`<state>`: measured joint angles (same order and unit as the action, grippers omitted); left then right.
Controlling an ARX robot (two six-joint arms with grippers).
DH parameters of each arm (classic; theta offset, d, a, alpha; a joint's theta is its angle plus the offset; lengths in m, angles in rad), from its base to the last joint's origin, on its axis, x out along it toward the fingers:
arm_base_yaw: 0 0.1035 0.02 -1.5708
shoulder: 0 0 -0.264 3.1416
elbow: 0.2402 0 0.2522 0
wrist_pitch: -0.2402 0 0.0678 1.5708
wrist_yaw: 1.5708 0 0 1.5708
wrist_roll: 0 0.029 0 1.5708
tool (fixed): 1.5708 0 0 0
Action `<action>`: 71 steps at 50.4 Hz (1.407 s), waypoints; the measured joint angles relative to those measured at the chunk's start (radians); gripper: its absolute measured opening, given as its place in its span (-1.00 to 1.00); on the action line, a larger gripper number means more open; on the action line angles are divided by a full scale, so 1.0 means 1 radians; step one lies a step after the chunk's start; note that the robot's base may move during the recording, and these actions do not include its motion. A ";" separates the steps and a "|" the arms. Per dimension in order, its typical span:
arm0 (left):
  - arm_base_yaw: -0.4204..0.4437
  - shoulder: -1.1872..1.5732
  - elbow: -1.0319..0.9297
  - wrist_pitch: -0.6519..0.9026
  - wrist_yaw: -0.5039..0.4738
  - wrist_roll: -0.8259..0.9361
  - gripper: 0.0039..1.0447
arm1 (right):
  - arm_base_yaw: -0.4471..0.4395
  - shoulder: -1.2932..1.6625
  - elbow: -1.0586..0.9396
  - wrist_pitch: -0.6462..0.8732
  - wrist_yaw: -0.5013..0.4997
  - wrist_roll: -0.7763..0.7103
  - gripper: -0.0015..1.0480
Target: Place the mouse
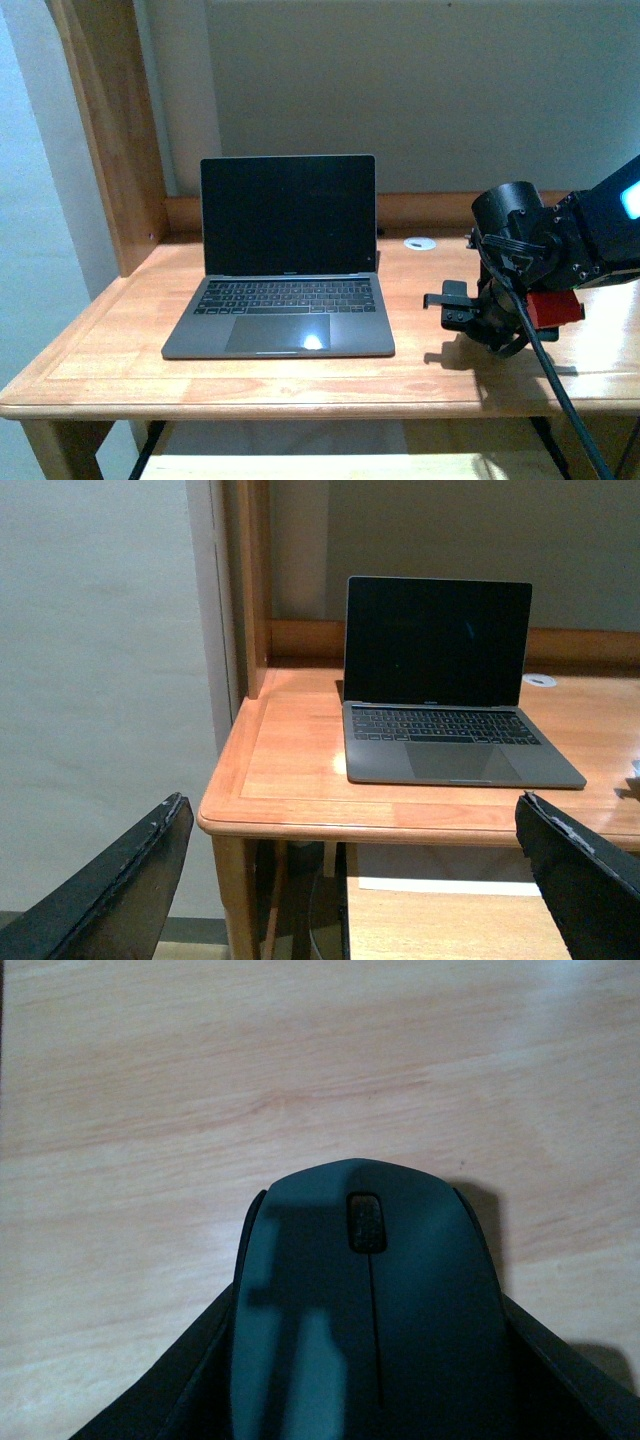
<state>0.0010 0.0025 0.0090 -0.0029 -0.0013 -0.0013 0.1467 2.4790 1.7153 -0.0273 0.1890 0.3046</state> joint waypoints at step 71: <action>0.000 0.000 0.000 0.000 -0.001 0.000 0.88 | -0.064 -0.668 -1.054 1.168 -0.094 -0.293 -0.61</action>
<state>0.0010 0.0025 0.0090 -0.0029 -0.0025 -0.0013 0.0822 1.8114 0.6617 1.1412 0.0952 0.0113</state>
